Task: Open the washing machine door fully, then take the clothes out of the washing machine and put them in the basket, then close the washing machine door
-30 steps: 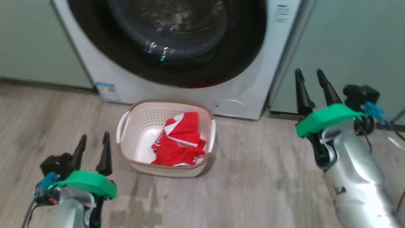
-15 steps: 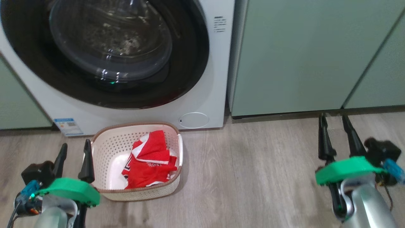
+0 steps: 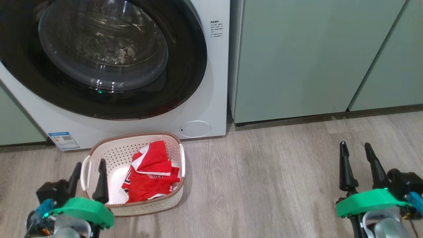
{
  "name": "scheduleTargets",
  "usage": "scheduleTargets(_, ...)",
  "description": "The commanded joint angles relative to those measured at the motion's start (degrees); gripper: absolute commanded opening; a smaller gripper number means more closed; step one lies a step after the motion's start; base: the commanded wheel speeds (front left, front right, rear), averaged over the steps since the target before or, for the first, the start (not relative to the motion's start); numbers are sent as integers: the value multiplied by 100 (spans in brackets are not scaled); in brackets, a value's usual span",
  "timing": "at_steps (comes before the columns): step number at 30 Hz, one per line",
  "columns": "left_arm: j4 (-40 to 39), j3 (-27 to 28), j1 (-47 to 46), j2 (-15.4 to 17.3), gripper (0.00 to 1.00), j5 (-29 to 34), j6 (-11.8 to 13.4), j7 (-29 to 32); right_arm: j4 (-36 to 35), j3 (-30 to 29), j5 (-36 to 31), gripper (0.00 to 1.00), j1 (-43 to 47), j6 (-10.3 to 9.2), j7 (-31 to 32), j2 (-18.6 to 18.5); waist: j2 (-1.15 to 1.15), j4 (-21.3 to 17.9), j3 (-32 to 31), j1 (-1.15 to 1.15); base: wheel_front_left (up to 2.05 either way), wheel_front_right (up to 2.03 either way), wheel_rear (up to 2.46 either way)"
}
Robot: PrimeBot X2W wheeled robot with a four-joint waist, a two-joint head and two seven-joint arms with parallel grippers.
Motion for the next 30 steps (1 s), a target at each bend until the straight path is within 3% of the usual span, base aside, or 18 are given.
scheduleTargets(1,-165,140,-203,99,100,67,7,-54,-210,112,-53,100,-61,-4,-32,-6,0,16,-2,0,0,0,0)
scheduleTargets(30,-67,182,-192,21,100,179,7,-54,-280,298,-115,100,17,-4,-32,-50,0,186,-38,0,0,0,0)
